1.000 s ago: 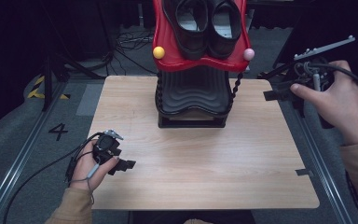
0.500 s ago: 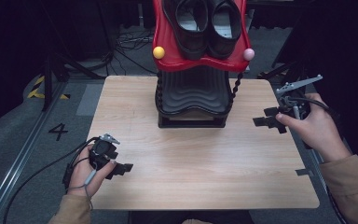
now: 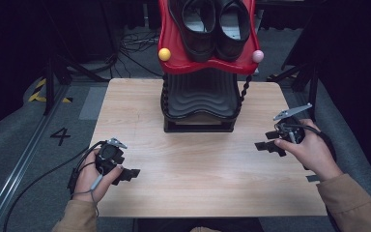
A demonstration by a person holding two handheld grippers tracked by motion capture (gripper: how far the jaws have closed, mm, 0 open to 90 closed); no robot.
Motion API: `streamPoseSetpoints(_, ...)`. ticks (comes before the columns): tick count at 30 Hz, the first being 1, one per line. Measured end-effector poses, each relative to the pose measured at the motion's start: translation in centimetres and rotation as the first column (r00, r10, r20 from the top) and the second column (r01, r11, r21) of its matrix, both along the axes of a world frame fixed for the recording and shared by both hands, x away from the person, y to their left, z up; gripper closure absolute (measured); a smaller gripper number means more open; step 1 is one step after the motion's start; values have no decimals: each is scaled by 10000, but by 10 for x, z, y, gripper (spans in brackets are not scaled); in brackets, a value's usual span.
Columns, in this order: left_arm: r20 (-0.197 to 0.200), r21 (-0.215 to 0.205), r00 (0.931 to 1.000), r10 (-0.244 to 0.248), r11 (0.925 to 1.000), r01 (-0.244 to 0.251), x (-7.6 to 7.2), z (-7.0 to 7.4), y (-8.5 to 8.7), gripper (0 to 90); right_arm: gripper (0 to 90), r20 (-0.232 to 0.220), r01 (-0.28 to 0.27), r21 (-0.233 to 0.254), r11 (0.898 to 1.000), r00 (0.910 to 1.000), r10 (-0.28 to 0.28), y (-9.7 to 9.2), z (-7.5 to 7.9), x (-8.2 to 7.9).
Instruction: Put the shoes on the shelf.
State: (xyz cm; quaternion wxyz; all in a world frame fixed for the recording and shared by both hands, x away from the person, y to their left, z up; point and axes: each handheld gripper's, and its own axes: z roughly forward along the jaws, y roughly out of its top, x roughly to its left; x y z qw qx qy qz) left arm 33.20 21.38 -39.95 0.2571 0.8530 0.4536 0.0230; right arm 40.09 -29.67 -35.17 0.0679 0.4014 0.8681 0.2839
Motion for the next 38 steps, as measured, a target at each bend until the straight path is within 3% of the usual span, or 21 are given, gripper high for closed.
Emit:
streamPoseSetpoints(10, -102, 124, 9999, -21, 9999, 23, 1, -4, 1, 230, 317, -694, -161, -330, 9993, 9975, 138, -2, -52, -5)
streamPoseSetpoints(14, -142, 145, 9999, -76, 9999, 78, 2, -5, 1, 229, 314, -836, -251, -147, 9996, 9962, 238, -2, -65, -8)
streamPoseSetpoints(18, -128, 112, 9999, -46, 9999, 47, 3, -6, 0, 229, 313, -839, -178, 356, 9992, 9963, 208, -3, -72, -9)
streamPoseSetpoints(28, -120, 165, 9999, -107, 9998, 109, 4, -8, -2, 230, 306, -552, -603, 42, 9982, 9966, 604, -5, -84, -10)
streamPoseSetpoints(38, -103, 203, 9999, -106, 9997, 108, 7, -11, -1, 227, 284, -393, -409, -18, 9992, 9984, 408, -14, -89, -11)
